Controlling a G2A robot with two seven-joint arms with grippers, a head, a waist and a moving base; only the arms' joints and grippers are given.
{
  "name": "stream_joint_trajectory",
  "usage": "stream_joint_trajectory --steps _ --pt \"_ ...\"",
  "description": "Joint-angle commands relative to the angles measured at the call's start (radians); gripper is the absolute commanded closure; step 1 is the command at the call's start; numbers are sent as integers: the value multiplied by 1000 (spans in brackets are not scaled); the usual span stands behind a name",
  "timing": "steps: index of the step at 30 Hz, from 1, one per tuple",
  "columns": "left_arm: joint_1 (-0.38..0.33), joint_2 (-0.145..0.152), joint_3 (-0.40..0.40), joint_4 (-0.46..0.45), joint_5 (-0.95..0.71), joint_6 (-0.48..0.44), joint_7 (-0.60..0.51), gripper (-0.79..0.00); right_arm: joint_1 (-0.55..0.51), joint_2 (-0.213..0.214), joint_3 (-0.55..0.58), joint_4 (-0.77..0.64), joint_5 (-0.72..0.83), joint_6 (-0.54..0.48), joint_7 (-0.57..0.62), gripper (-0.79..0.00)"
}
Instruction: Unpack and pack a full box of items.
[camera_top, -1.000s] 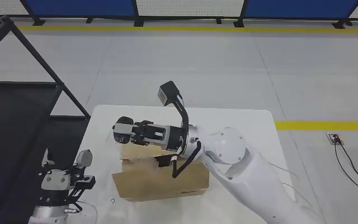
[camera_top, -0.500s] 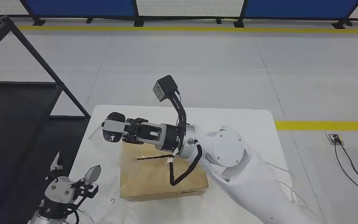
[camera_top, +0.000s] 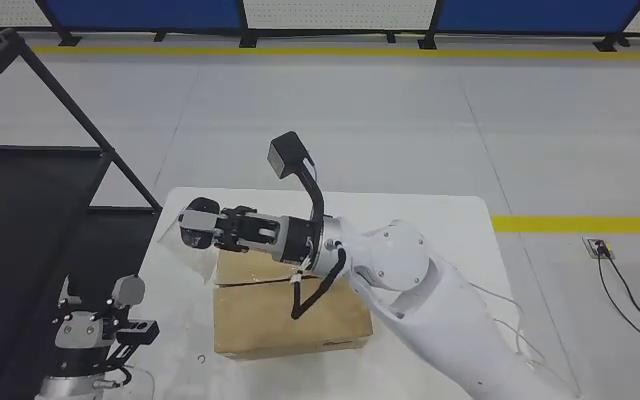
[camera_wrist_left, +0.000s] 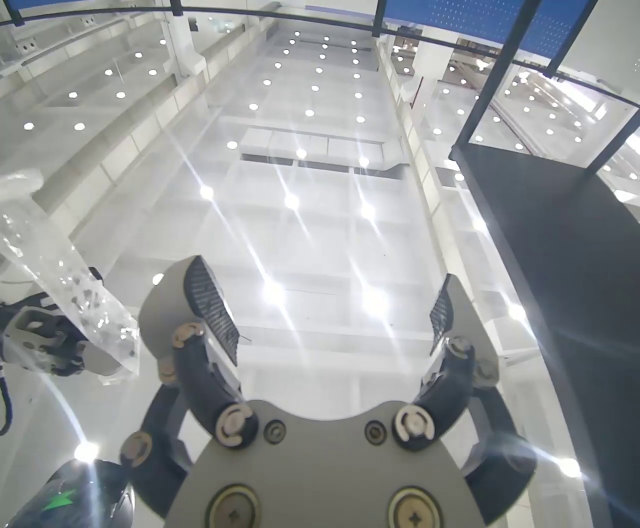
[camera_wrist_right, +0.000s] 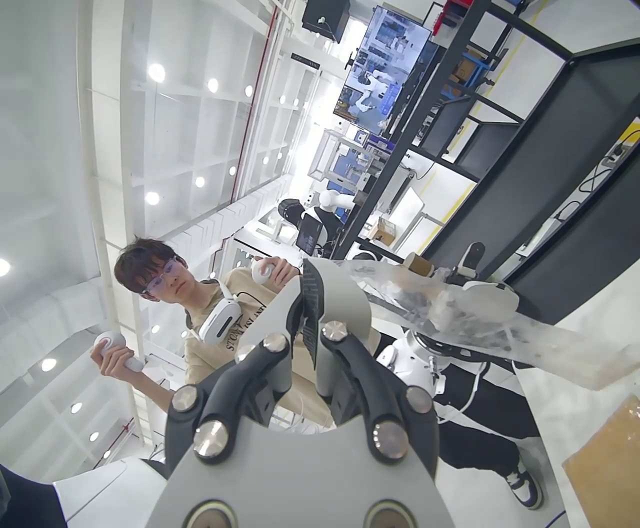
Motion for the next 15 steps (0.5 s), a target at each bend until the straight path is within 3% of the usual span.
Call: stream_joint_trajectory --steps 1,3,4,5,6,15 --pt "0 0 0 0 1 0 0 -785 0 0 0 0 0 0 0 0" --pt "-1 0 7 4 -4 -7 17 -785 -23 0 -1 -9 -8 2 -8 0" --pt "-4 -1 14 3 -14 -12 30 -526 -27 0 0 -10 -9 4 -6 0" --pt "-14 -2 24 0 -34 -32 51 -163 -34 -1 2 -8 -5 7 -2 0" --pt "-20 -3 33 -7 -37 -43 65 0 -37 -2 2 -5 1 10 5 0" --pt "-28 -7 81 -34 -28 -107 107 0 -52 -17 -9 19 21 5 31 0"
